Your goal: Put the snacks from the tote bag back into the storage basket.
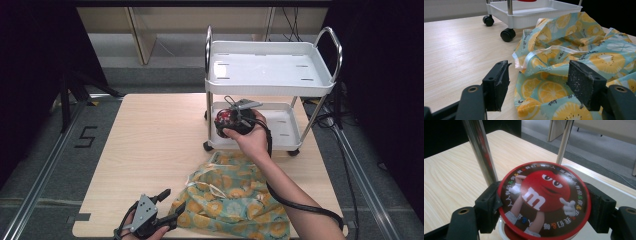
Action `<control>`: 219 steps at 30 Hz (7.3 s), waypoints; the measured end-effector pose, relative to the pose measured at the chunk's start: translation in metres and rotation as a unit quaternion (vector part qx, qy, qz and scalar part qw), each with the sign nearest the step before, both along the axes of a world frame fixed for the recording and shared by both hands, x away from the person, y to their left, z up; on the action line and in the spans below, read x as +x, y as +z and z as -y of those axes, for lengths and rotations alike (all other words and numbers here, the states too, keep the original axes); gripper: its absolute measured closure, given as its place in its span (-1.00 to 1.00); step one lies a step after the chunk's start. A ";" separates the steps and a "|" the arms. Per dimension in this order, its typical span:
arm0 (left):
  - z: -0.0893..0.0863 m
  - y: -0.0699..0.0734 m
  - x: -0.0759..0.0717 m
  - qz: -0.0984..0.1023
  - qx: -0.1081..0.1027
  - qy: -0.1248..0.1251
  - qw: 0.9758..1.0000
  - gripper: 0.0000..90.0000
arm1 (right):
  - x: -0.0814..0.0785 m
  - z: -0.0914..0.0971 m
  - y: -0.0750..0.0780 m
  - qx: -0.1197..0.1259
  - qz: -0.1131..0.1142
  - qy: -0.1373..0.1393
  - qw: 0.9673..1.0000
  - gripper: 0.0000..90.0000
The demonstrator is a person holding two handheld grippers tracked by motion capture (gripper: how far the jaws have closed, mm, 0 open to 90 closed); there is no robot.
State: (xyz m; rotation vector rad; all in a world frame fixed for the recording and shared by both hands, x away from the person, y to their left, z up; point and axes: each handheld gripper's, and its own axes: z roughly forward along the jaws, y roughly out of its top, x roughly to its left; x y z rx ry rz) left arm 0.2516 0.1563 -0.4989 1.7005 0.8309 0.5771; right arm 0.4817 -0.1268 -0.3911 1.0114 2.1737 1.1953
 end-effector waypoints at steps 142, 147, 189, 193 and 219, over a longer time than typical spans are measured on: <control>0.000 0.000 0.000 0.001 0.000 -0.002 1.000 -0.26 | 0.019 -0.012 -0.046 -0.017 -0.061 -0.034 0.997 -0.41; 0.000 0.000 0.000 0.001 0.001 -0.003 1.000 -0.26 | 0.020 -0.011 -0.049 -0.018 -0.053 -0.021 0.998 -0.41; 0.001 0.000 0.002 0.009 0.005 -0.011 1.000 -0.26 | 0.019 -0.012 -0.053 -0.012 -0.064 -0.029 0.997 -0.52; 0.001 0.000 0.002 0.009 0.005 -0.011 1.000 -0.26 | 0.017 -0.011 -0.049 -0.002 -0.058 -0.033 0.998 -0.56; 0.003 0.000 0.002 0.011 -0.003 -0.009 1.000 -0.27 | -0.029 0.028 -0.029 0.002 -0.041 -0.004 0.999 -0.55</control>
